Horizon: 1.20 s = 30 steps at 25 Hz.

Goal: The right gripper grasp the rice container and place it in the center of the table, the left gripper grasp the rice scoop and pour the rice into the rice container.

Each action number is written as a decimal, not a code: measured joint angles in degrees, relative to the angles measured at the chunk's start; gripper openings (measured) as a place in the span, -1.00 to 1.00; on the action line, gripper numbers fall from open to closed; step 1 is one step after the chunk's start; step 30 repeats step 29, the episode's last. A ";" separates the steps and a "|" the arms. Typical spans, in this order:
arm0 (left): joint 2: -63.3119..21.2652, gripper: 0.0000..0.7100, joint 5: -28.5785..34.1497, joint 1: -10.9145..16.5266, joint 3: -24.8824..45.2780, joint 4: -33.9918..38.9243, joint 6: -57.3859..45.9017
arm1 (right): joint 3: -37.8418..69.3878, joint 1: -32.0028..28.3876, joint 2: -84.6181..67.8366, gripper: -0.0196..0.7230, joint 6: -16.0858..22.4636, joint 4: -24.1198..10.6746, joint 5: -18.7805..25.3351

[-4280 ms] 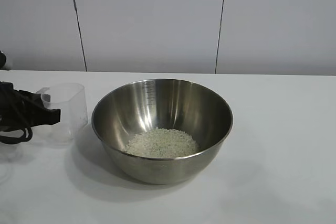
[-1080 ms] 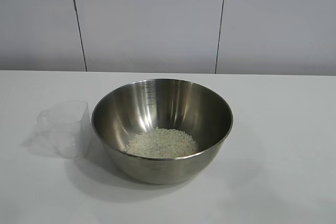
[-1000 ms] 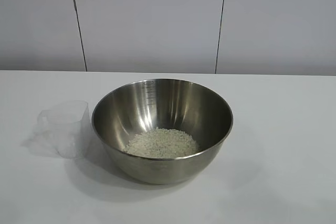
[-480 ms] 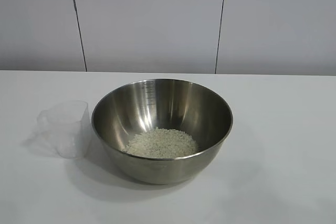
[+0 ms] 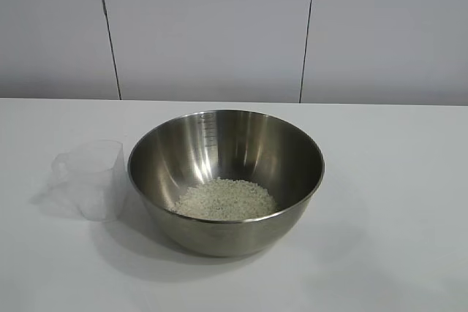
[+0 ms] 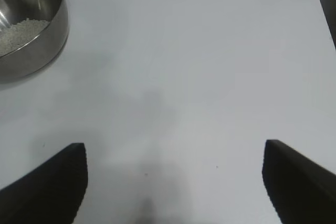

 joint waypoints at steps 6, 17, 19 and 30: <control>-6.83 0.84 12.00 -2.65 0.11 2.22 -4.76 | 0.00 0.00 0.00 0.73 0.00 0.06 0.00; -13.12 0.84 21.18 -2.86 1.00 12.53 -16.42 | 0.00 0.00 0.00 0.73 0.88 1.43 -0.10; -13.23 0.84 20.75 -3.21 1.00 12.57 -16.42 | 0.00 0.00 0.00 0.73 0.88 1.54 -0.10; -13.28 0.84 20.54 -10.30 1.00 12.51 -16.42 | 0.00 0.00 0.00 0.73 1.05 1.73 -0.16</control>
